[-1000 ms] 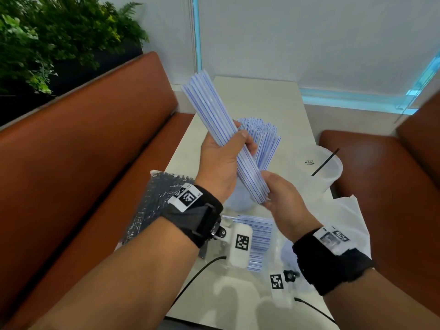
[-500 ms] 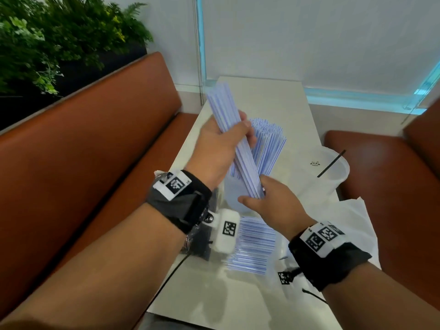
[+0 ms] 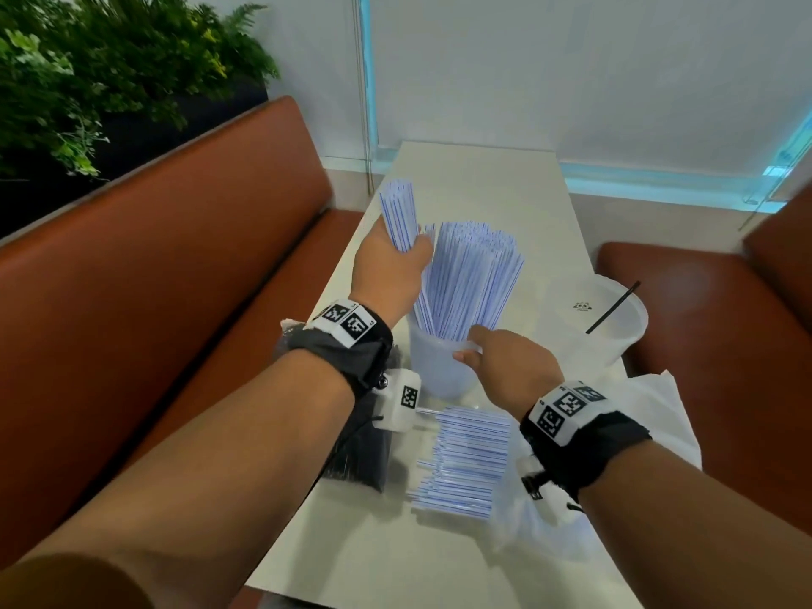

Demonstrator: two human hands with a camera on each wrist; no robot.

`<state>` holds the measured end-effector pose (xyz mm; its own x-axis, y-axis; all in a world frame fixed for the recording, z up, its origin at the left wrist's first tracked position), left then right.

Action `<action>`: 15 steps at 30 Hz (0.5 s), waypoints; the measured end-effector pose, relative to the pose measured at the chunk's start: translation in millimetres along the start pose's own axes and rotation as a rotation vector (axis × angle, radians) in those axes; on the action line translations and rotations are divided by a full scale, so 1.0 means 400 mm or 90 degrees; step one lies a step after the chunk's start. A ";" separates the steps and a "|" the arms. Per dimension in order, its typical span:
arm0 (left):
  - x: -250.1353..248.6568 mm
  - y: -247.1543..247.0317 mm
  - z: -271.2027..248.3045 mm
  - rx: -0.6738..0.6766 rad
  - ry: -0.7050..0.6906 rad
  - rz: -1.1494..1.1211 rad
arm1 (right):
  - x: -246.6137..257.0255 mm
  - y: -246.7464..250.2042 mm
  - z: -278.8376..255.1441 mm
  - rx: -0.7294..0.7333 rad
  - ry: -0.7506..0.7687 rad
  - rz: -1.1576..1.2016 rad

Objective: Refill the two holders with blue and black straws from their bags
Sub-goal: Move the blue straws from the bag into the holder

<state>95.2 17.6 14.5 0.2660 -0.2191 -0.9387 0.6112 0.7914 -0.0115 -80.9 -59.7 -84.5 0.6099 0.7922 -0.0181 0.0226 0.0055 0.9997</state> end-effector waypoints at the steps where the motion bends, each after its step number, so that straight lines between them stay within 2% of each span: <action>1: 0.015 -0.011 0.000 0.021 0.004 0.034 | 0.001 -0.002 0.000 -0.005 0.001 -0.006; 5: 0.095 -0.074 -0.008 0.165 0.076 0.158 | 0.003 -0.006 0.004 0.000 0.004 -0.021; 8: 0.137 -0.093 -0.010 0.236 0.123 0.169 | 0.002 -0.010 0.007 0.002 0.005 -0.028; 11: 0.116 -0.070 0.001 0.177 0.096 0.126 | -0.001 -0.016 0.010 0.000 0.006 -0.024; 13: 0.075 -0.049 0.016 0.113 0.027 0.111 | -0.002 -0.018 0.013 -0.007 0.005 -0.026; 15: 0.027 -0.053 0.033 0.100 -0.049 0.124 | -0.003 -0.021 0.014 -0.011 -0.001 -0.029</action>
<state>94.7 -9.0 9.2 0.4422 -0.1185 -0.8890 0.6496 0.7257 0.2264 -77.5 -64.2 -92.9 0.6103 0.7896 -0.0629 0.0368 0.0510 0.9980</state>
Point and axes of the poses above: each hand's wrist, its own z-axis towards the middle knuckle, its own y-axis out of the back of the hand, x = y × z, the point moved 8 cm from there along z, towards the middle knuckle, and after that the axes turned 15 degrees about -z, right-handed, at the moved point
